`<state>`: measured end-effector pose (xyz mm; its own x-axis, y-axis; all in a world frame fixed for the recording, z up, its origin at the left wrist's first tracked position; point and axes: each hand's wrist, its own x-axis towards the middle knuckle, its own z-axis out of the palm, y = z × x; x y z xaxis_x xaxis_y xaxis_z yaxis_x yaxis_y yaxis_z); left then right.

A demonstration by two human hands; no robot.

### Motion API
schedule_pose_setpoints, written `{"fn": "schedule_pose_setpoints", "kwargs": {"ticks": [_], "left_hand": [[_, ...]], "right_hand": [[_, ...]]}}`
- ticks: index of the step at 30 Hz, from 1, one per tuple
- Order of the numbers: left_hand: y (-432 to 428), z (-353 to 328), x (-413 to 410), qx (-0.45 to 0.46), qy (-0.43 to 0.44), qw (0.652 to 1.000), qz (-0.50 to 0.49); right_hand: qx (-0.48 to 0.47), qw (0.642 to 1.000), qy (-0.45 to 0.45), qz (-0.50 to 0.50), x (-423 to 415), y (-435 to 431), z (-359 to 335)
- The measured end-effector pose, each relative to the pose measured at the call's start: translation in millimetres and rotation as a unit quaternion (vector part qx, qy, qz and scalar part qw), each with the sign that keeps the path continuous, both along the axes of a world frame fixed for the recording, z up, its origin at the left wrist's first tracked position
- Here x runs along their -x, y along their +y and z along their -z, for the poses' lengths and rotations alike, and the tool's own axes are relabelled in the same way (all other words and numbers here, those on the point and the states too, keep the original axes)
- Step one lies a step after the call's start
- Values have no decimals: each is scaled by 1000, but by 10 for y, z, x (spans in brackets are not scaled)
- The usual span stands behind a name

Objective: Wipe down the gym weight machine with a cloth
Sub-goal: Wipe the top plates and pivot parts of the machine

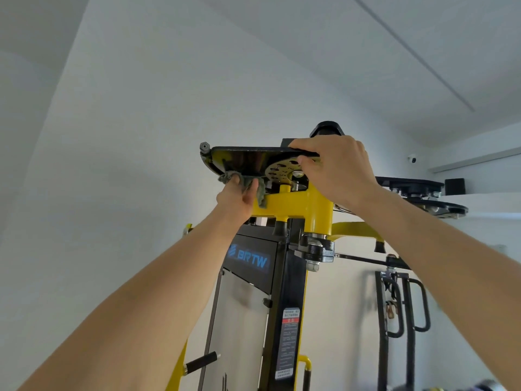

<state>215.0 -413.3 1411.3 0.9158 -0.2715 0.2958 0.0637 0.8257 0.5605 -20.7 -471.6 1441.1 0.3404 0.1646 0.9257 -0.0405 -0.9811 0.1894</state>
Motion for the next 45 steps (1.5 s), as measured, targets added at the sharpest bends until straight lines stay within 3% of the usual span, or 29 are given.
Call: {"fn": "schedule_pose_setpoints", "kwargs": {"ticks": [3,6,8,13,20,24,33,45], "left_hand": [[9,-22,41,38,-31,993,109],[119,-62,207,99,-26,987,122],[164,-87,268,84,-1,988,133],[350,-93,399,30,22,993,109],[710,-6,713,2,-52,997,57],[916,21,904,24,-69,994,82],[662,-6,1301,-91,-89,991,42],[49,8,1522,-17,-32,997,73]], "right_hand": [[-1,1000,-4,-5,-2,15,4],[-9,1000,-6,-4,-19,6,-1],[-14,1000,-10,-3,-29,-2,-5],[-32,999,-11,-12,-25,5,-1],[-40,999,-2,-11,-23,-7,-13],[-35,999,12,1,-15,-19,-41],[23,992,128,1,239,-139,-231],[20,991,129,32,381,-319,-236]]}}
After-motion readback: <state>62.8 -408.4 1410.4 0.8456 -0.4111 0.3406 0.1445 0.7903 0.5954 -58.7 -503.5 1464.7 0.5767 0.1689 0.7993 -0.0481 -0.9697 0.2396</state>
